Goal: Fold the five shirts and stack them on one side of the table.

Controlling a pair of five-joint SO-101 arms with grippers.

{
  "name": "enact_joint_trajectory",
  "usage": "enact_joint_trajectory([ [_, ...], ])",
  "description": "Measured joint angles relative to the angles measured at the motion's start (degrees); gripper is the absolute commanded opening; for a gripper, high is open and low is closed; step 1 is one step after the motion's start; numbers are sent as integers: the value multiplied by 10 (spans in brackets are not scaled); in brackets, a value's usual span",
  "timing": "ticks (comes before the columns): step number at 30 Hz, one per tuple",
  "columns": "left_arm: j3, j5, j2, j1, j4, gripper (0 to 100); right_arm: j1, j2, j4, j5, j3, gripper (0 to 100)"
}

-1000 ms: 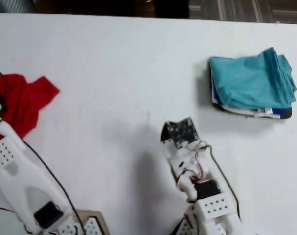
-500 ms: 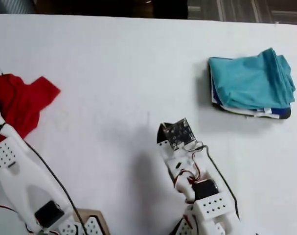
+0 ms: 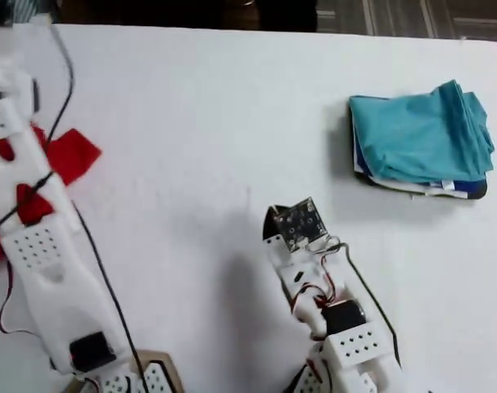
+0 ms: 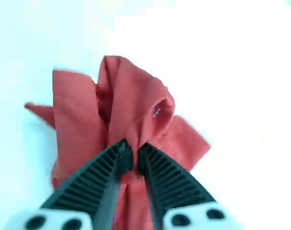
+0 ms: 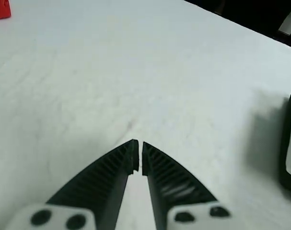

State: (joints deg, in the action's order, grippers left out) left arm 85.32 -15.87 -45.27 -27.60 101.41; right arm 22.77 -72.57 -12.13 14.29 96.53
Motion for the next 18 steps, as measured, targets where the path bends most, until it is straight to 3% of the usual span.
enact_joint_trajectory([
  [4, -94, 23, 93, 64, 0, 26, -3, 0, 0, 0, 0, 25],
  [8, -267, 33, 203, 142, 0, 26, -33, 0, 0, 0, 0, 24],
  [13, -508, 33, 350, 272, 0, 26, -43, 0, 0, 0, 0, 24],
  [18, -674, 32, 476, 412, 0, 27, -47, 0, 0, 0, 0, 24],
])
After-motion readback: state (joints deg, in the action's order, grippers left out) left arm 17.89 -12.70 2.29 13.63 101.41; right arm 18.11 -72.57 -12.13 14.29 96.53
